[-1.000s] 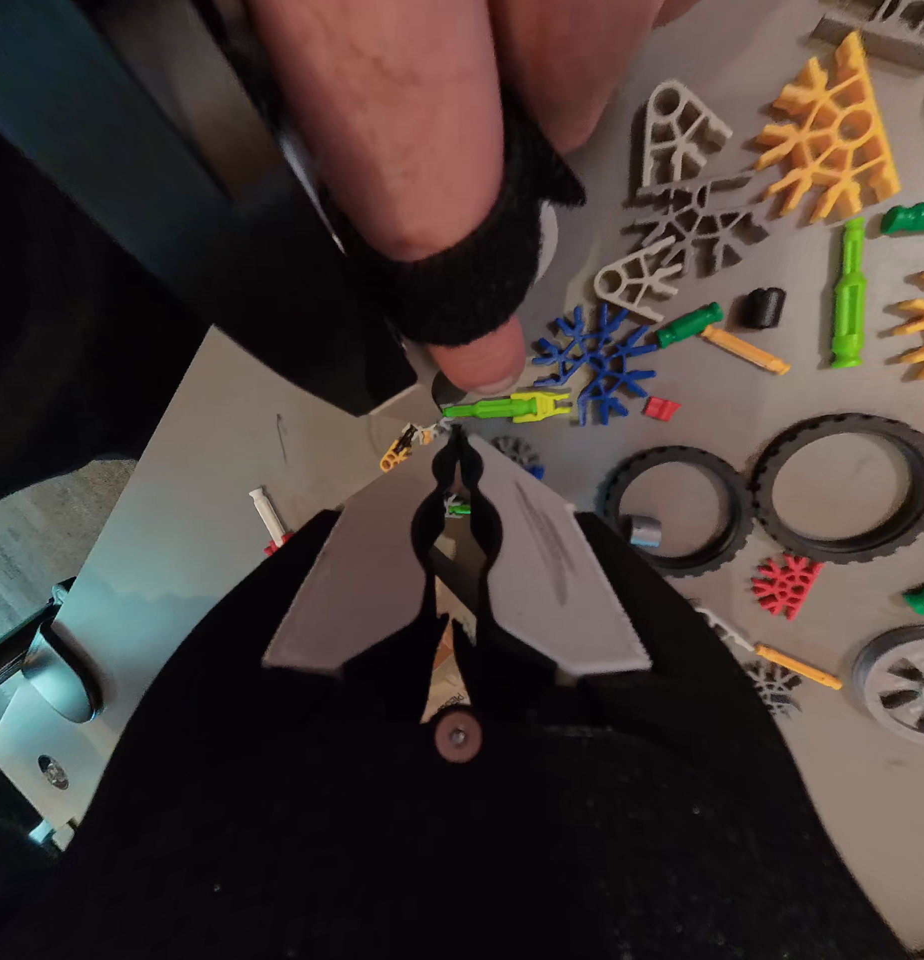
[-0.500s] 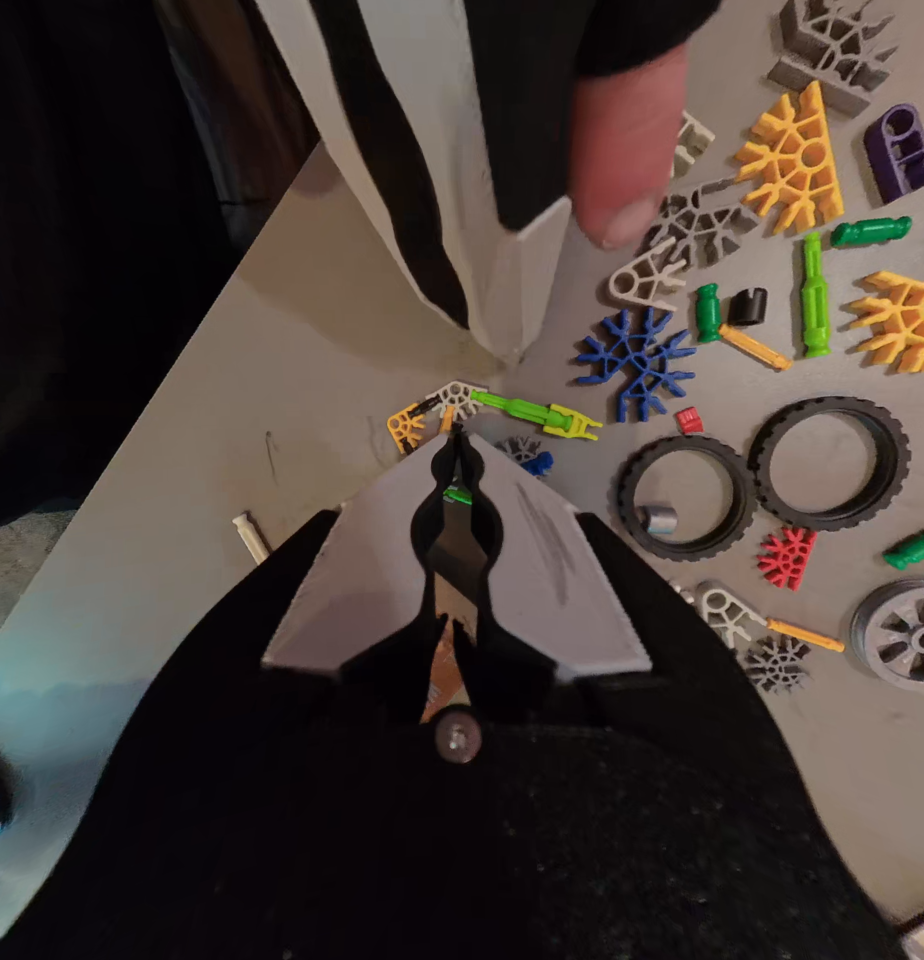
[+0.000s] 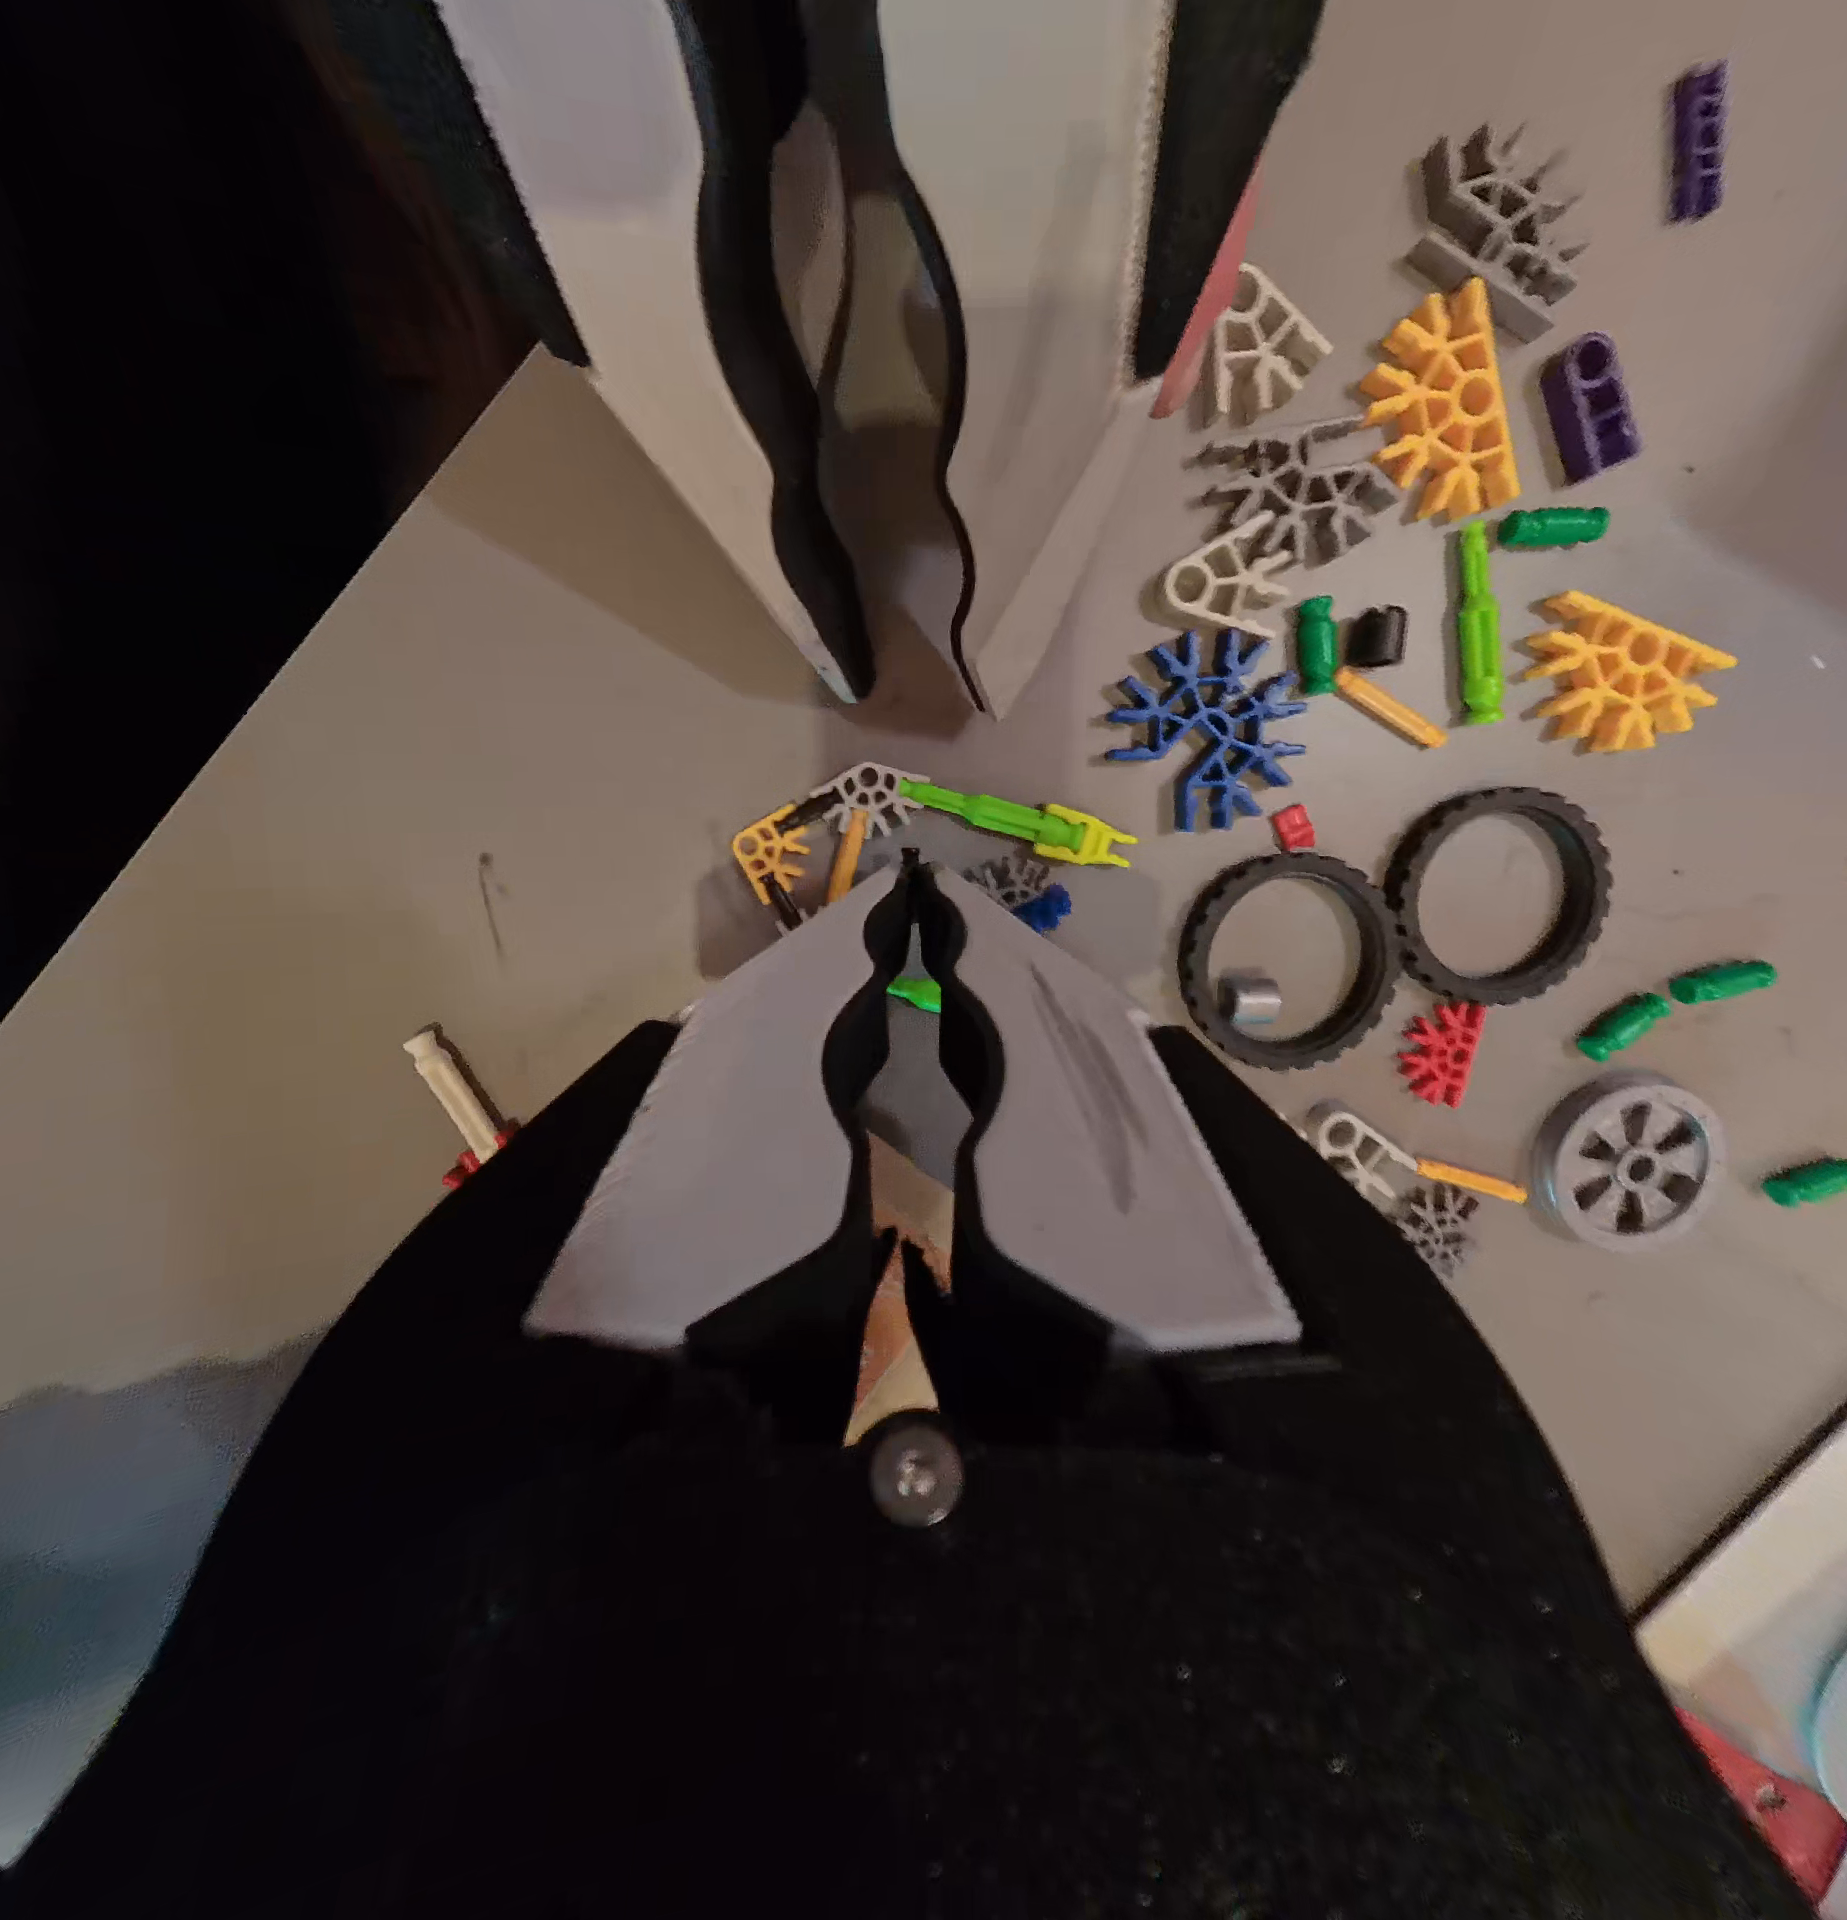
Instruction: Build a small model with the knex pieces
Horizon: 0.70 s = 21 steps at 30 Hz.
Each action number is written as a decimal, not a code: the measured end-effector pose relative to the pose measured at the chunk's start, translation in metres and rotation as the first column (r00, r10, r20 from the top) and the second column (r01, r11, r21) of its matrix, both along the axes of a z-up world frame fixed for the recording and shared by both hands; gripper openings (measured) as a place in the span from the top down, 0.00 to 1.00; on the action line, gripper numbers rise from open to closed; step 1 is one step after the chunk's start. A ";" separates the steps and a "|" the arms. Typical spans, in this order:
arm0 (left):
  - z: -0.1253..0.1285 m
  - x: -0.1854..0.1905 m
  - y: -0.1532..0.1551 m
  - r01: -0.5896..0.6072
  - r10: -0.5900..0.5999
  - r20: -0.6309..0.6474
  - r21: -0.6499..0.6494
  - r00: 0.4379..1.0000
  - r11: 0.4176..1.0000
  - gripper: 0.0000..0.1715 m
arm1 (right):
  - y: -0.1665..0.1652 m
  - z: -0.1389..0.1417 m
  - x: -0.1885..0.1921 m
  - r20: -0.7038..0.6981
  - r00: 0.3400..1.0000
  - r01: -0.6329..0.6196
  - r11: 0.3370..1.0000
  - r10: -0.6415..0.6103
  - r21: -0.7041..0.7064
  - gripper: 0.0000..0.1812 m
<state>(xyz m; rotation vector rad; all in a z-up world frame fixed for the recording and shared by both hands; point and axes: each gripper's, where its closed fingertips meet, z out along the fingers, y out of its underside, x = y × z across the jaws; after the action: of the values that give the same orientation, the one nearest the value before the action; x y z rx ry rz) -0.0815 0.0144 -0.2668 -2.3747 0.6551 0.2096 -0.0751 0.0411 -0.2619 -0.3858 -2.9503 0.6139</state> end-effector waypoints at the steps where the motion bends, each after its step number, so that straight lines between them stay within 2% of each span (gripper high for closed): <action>1: 0.000 -0.001 0.001 -0.010 0.010 0.015 0.003 1.000 1.000 0.87 | 0.002 0.002 -0.001 -0.005 1.000 0.013 1.000 -0.013 -0.006 1.00; 6: -0.001 0.010 0.006 0.017 -0.019 0.136 0.015 0.990 1.000 0.87 | -0.005 0.005 0.002 -0.026 0.999 -0.045 0.998 0.044 -0.043 1.00; 8: 0.000 0.008 0.008 0.017 -0.019 0.142 0.016 0.990 1.000 0.83 | -0.008 0.003 0.004 -0.026 0.997 -0.069 0.997 0.068 -0.040 1.00; 13: -0.002 0.011 0.008 0.054 -0.054 0.198 0.004 0.979 0.999 0.86 | -0.003 -0.004 0.002 -0.017 0.995 -0.097 0.995 0.098 0.022 1.00; 21: -0.002 0.014 0.011 0.075 -0.074 0.237 0.006 0.969 0.997 0.86 | -0.006 0.000 0.002 -0.008 0.989 -0.146 0.989 0.146 0.022 1.00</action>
<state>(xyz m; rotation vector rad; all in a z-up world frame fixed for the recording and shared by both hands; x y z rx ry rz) -0.0679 0.0256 -0.2690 -2.3252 0.6284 -0.1077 -0.0729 0.0347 -0.2623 -0.1647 -2.9925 0.5981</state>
